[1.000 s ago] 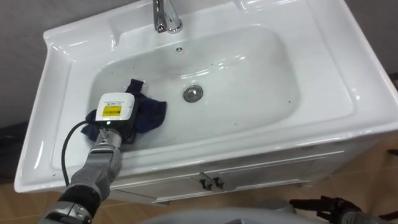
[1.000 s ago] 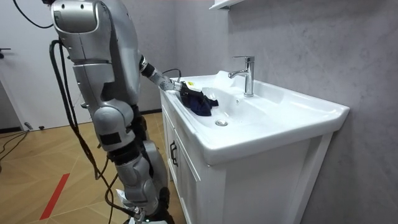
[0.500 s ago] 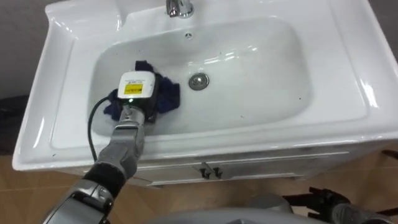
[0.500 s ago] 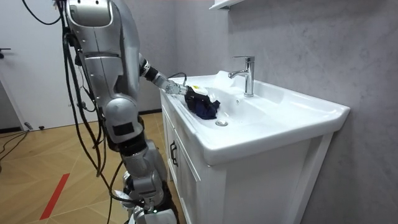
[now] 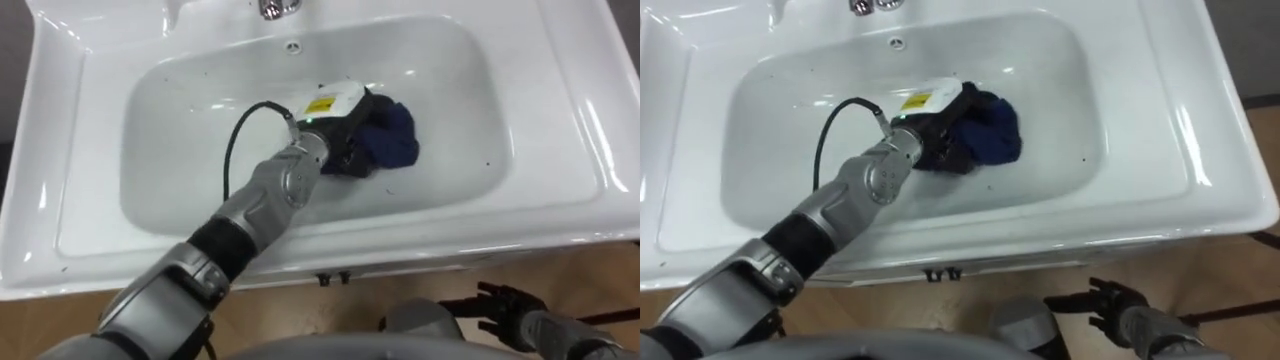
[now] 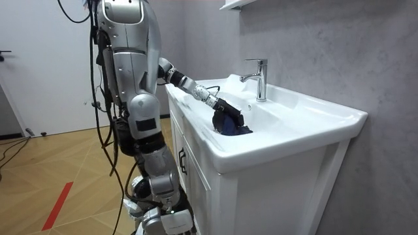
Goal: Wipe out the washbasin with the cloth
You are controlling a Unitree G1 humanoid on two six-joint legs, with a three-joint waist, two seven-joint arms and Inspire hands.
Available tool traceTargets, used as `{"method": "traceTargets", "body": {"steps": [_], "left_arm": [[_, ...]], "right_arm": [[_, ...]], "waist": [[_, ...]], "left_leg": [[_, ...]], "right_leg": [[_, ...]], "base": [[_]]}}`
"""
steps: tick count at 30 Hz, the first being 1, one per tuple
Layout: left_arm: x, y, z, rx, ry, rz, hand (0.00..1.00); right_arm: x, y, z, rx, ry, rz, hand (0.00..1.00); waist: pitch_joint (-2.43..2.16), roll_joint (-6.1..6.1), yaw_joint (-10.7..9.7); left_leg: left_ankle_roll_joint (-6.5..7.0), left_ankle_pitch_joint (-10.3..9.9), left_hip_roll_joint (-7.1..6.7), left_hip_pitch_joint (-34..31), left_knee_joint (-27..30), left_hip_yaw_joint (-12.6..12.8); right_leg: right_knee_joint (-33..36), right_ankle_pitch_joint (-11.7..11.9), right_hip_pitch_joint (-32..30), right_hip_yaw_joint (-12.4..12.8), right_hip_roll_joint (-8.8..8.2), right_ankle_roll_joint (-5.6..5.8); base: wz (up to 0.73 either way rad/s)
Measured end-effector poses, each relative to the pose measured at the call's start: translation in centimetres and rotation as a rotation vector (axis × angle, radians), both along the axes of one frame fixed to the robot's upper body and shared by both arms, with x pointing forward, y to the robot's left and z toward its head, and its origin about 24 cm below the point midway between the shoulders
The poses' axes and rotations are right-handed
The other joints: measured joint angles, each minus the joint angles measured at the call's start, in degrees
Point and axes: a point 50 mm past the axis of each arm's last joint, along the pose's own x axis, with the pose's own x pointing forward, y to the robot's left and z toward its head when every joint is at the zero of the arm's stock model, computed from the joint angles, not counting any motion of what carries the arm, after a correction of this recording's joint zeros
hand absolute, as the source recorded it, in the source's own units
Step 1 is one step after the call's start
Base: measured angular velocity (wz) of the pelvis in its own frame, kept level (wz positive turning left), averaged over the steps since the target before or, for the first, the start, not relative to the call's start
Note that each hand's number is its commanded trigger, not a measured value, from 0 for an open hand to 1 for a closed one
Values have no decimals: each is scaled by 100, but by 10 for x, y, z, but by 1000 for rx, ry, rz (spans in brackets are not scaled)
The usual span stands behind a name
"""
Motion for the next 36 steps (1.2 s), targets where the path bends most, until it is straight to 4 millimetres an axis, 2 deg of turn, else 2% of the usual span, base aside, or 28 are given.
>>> {"method": "traceTargets", "body": {"steps": [5, 8, 9, 12, 17, 22, 26, 29, 32, 33, 36], "left_arm": [[-7, -16, 10, -143, 113, -102, 100], [-13, -29, 18, -196, 137, -182, 100], [-15, -33, 20, -218, 145, -205, 100], [-17, -39, 30, -247, 136, -254, 100], [-19, -44, 39, -284, 135, -296, 100], [-21, -45, 42, -297, 129, -313, 100], [-26, -42, 35, -262, 121, -301, 100], [-28, -42, 33, -224, 90, -312, 100], [-34, -36, 25, -237, 70, -288, 100], [-36, -34, 22, -245, 72, -275, 100], [-39, -29, 17, -245, 71, -250, 100]], "right_arm": [[10, 2, 2, 4, -33, 16, 0], [9, 2, 2, 5, -30, 21, 0], [10, 2, 2, 9, -31, 23, 0], [11, 4, 2, 24, -38, 30, 0], [10, 7, 1, 21, -31, 52, 0], [8, 8, 0, 19, -25, 47, 0], [4, 12, -2, 32, -17, 46, 0], [-1, 14, -5, 38, -2, 41, 0], [-5, 14, -5, 43, 1, 24, 0], [-8, 14, -6, 46, 3, 12, 0], [-16, 15, -8, 67, 2, -62, 0]], "waist": [[0, -31, -4], [-1, -30, -59], [-16, -7, -78], [-2, -27, -103], [0, -30, -97], [-5, -39, 45], [-37, -110, 121], [-28, -183, 197], [-35, -200, 222], [-55, -195, 236], [-58, -196, 319]], "left_leg": [[15, -13, 29, -68, 8, 4], [57, -44, 33, -123, 56, 7], [66, -63, 38, -124, 79, 8], [65, -139, 72, -141, 237, 3], [63, -146, 87, -195, 384, -24], [65, -145, 76, -200, 438, -2], [65, -144, 67, -79, 407, 14], [65, -144, 57, 71, 353, 20], [63, -144, 48, 221, 260, 7], [62, -143, 46, 250, 221, 7], [61, -143, 45, 304, 216, 23]], "right_leg": [[-73, 12, -1, -86, -10, 19], [-96, 15, 15, -180, -15, 24], [-95, 15, 31, -185, -14, 24], [-95, 15, 65, -178, -2, 24], [-89, 15, 67, -171, 1, 25], [-172, 24, 71, -173, 20, 19], [-181, 28, 168, -131, 27, 21], [-204, 30, 315, -130, 37, 19], [-248, 30, 418, -69, 48, 19], [-295, 30, 429, -32, 59, 19], [-314, 34, 500, -4, 72, 12]], "base": [[8], [13], [12], [-6], [-2], [0], [-4], [-3], [-12], [-12], [-7]]}}
